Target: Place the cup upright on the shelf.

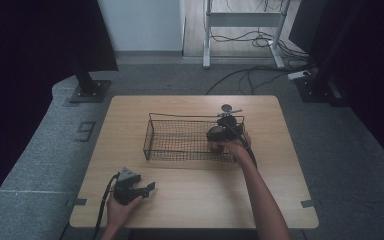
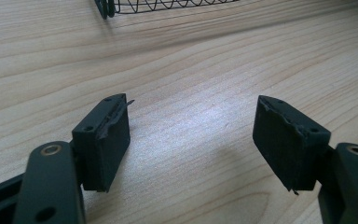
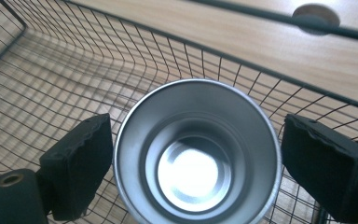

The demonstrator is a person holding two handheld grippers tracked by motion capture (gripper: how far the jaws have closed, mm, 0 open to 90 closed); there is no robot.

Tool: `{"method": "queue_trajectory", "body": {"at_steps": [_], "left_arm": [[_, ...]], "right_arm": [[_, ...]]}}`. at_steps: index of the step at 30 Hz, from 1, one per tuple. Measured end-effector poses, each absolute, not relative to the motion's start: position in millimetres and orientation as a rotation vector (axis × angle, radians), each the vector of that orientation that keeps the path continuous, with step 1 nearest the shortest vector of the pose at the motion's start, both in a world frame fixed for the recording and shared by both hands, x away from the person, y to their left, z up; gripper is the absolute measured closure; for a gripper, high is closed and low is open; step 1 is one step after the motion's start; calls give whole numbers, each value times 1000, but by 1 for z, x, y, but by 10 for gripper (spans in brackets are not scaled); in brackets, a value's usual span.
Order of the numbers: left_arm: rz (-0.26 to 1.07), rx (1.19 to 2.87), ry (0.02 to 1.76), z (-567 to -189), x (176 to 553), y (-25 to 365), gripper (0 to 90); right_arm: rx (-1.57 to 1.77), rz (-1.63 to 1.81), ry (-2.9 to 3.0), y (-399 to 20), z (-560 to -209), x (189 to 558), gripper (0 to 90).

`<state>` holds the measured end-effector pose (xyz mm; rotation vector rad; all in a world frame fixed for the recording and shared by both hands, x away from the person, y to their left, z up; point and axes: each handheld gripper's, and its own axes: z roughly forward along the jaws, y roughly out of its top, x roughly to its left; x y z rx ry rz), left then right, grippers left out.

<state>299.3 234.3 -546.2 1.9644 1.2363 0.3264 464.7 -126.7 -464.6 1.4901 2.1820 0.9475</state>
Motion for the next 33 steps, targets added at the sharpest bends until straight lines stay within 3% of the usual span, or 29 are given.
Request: {"method": "queue_trajectory", "body": {"at_steps": [33], "left_arm": [[336,1971,1237,-546,299,233,274]], "right_arm": [[1324,1281,2015,-176,-451,376,182]]}}
